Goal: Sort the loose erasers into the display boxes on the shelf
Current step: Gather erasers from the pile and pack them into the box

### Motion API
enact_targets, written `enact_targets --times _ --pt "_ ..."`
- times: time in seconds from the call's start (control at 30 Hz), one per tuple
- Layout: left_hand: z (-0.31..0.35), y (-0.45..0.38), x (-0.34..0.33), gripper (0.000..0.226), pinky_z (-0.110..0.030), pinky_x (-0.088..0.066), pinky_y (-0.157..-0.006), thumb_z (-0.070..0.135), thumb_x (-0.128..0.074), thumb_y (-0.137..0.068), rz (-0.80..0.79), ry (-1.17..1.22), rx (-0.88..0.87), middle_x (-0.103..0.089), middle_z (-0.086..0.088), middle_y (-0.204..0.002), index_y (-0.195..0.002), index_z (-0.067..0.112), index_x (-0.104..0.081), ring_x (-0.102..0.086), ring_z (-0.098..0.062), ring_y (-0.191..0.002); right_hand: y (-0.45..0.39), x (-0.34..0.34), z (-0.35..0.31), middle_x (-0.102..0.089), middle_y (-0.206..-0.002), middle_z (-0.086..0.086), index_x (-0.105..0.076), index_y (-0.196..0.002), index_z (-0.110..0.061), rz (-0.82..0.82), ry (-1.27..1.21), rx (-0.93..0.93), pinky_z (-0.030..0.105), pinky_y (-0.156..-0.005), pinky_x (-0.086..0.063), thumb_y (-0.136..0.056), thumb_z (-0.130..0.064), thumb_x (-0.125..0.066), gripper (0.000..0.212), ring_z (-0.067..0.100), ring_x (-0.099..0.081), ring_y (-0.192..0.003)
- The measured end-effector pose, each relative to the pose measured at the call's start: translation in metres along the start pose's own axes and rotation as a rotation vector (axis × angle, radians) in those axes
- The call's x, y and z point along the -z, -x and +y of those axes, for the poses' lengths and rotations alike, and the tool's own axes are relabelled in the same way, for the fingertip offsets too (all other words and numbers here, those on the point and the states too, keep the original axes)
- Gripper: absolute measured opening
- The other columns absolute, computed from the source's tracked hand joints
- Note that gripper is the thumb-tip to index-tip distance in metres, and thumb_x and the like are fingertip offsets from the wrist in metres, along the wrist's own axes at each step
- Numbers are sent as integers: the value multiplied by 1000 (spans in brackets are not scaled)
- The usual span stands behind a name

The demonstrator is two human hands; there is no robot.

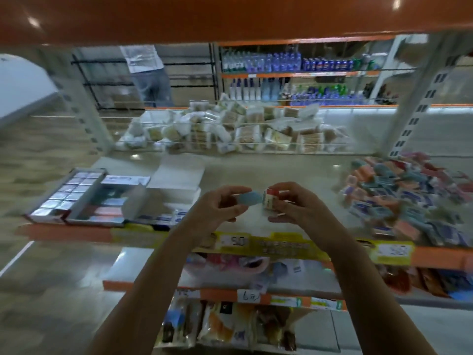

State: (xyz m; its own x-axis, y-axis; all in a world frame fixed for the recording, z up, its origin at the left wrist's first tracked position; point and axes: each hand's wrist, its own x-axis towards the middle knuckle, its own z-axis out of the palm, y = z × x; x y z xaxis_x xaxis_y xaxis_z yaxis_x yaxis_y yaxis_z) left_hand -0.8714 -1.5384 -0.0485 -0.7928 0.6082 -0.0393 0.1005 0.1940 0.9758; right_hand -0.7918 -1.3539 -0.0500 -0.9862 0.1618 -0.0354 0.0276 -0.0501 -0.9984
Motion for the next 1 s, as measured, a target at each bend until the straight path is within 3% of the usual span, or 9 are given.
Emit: enact_targets --times 0.2,0.3,0.57,0.63,0.8,1.0 --pt "-9 41 95 37 -25 -51 -70 -3 -61 -85 41 -46 -36 -65 -16 -98 -103 30 -62 -59 -14 -80 -16 -93 -6 -61 -97 8 -57 -102 -12 -95 -37 14 31 -75 -57 -86 6 -56 24 23 -69 -87" --pt "-14 61 146 39 -20 -49 -69 -2 -62 -85 30 -75 -33 -62 -9 -94 -102 33 -62 -57 -10 -79 -26 -141 -12 -58 -101 10 -59 -110 -21 -145 26 38 32 -79 -57 -87 8 -55 37 22 -68 -90" --pt "-40 94 255 40 -36 -44 -75 2 -62 -86 97 -33 -36 -55 -17 -89 -105 37 -65 -53 -24 -82 -61 -247 -14 -68 -88 7 -61 -98 -13 -97 217 61 25 -71 -57 -78 -4 -71 24 18 -68 -81" --pt "-48 95 273 38 -35 -47 -76 5 -63 -86 125 -31 -21 -60 -19 -91 -105 38 -64 -57 -22 -83 -74 -263 -13 -68 -88 2 -61 -99 -15 -86 276 60 24 -70 -56 -77 -5 -72 26 16 -67 -81" --pt "-61 90 314 38 -22 -49 -67 3 -63 -85 215 -49 -11 -63 3 -81 -107 34 -62 -60 -5 -75 -114 -295 -12 -68 -91 -2 -62 -98 -19 -164 291 61 22 -72 -53 -74 -1 -75 33 14 -68 -84" --pt "-75 79 354 36 -20 -52 -71 1 -62 -84 341 -3 31 -67 -4 -91 -105 30 -62 -62 -10 -78 -158 -339 -3 -60 -99 3 -56 -88 -28 -264 513 111 25 -67 -55 -74 -8 -76 31 16 -65 -83"
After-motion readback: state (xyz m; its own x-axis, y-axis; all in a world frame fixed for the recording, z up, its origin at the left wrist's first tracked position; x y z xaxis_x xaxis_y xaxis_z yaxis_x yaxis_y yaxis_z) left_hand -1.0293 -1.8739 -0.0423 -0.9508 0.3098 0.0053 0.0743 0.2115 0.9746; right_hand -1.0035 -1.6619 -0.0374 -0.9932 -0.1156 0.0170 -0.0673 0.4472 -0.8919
